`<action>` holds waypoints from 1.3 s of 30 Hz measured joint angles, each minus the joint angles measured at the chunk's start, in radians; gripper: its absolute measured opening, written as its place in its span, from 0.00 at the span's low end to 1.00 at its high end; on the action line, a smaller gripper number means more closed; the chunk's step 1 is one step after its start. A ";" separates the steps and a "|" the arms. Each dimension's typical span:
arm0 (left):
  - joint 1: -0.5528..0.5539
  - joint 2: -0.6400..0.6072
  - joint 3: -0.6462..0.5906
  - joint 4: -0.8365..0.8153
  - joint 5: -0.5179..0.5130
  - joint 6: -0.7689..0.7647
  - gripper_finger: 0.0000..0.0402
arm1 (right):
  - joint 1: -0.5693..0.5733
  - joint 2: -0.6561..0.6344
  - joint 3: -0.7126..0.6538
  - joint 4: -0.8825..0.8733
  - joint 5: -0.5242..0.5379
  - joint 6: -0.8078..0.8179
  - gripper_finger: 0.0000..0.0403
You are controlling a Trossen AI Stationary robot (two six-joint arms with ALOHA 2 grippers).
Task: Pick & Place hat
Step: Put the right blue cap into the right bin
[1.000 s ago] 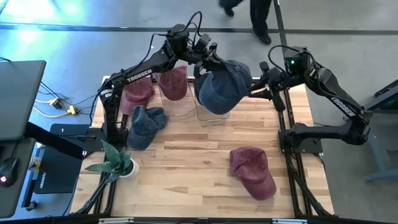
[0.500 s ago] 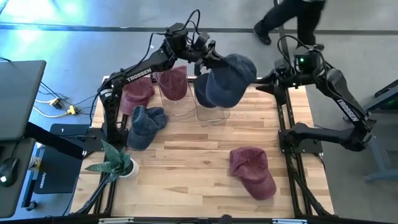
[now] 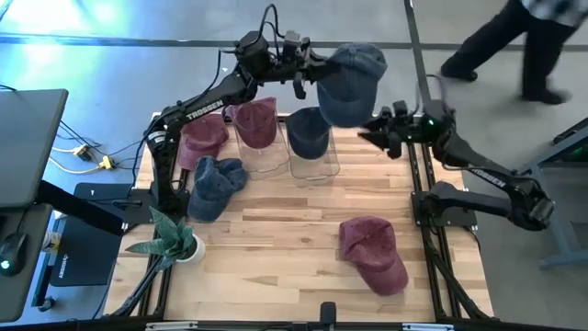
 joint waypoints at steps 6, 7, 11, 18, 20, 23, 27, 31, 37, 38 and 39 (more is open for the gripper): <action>0.000 0.000 0.000 0.049 -0.054 0.000 0.03 | 0.052 0.026 -0.089 0.424 0.225 0.153 0.57; 0.001 0.000 0.000 0.050 -0.059 0.000 0.03 | 0.056 0.029 -0.085 0.451 0.241 0.153 0.54; 0.000 0.000 0.000 0.048 -0.066 0.000 0.03 | 0.066 0.049 -0.045 0.457 0.257 0.123 0.36; 0.016 0.000 0.000 0.010 -0.008 0.004 0.07 | 0.065 0.039 0.018 0.424 0.151 0.119 0.04; 0.034 0.000 0.000 -0.026 0.076 -0.024 0.13 | 0.065 0.026 0.029 0.411 0.102 0.141 0.06; 0.083 0.000 -0.001 -0.042 0.261 -0.088 0.25 | 0.065 0.003 0.035 0.408 0.031 0.149 0.03; 0.132 0.000 -0.001 -0.013 0.509 -0.148 0.42 | 0.060 -0.024 0.035 0.334 0.003 0.136 0.03; 0.141 0.000 0.021 -0.003 0.540 -0.153 0.49 | 0.049 -0.034 0.035 0.315 -0.097 0.139 0.02; 0.131 -0.002 0.080 -0.166 0.306 -0.068 0.39 | 0.051 -0.034 0.035 0.316 -0.130 0.139 0.03; 0.123 0.001 0.081 -0.219 0.272 -0.046 0.36 | 0.050 -0.034 0.035 0.316 -0.128 0.139 0.03; 0.113 0.005 0.081 -0.266 0.248 -0.029 0.32 | 0.050 -0.034 0.035 0.316 -0.126 0.139 0.02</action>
